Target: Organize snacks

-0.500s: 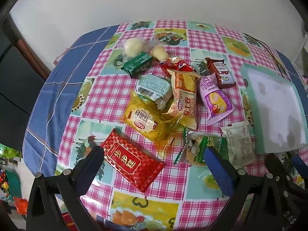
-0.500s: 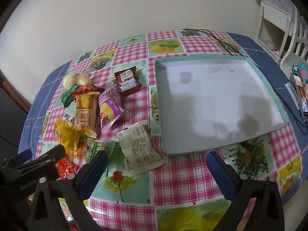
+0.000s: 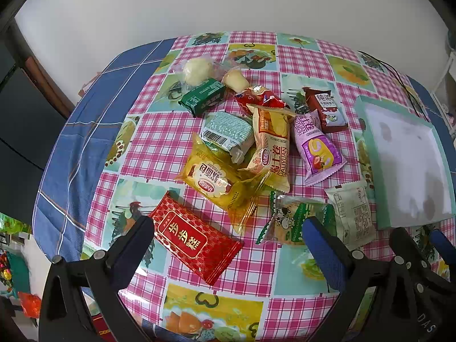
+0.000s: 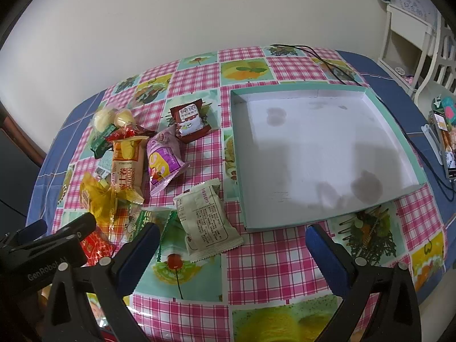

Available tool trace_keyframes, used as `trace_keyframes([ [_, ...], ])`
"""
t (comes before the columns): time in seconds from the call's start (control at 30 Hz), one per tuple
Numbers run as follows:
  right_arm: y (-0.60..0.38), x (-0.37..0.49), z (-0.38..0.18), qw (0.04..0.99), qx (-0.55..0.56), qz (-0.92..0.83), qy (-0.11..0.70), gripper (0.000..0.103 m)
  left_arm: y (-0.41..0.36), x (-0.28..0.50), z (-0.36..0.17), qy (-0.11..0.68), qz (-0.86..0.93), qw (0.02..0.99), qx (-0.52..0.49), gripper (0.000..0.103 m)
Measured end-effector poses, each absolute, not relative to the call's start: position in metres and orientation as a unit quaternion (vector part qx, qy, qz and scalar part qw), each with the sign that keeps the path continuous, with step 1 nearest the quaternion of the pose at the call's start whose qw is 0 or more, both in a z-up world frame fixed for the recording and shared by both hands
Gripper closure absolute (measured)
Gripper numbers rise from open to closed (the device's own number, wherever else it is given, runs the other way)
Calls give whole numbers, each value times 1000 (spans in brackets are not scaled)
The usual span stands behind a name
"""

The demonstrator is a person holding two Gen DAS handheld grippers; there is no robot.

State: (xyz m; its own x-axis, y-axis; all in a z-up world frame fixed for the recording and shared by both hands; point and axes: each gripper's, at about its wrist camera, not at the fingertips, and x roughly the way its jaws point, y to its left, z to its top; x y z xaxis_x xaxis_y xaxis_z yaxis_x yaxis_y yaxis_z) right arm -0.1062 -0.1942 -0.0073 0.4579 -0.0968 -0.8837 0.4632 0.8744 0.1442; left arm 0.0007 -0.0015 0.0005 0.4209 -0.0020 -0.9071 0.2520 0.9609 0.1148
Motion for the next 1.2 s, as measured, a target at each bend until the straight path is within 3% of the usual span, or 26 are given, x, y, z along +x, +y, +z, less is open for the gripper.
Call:
trace_keyframes([
  [1.2, -190, -103, -8, 833, 187, -164, 494, 0, 8, 4, 1, 541, -87, 832, 87, 0],
])
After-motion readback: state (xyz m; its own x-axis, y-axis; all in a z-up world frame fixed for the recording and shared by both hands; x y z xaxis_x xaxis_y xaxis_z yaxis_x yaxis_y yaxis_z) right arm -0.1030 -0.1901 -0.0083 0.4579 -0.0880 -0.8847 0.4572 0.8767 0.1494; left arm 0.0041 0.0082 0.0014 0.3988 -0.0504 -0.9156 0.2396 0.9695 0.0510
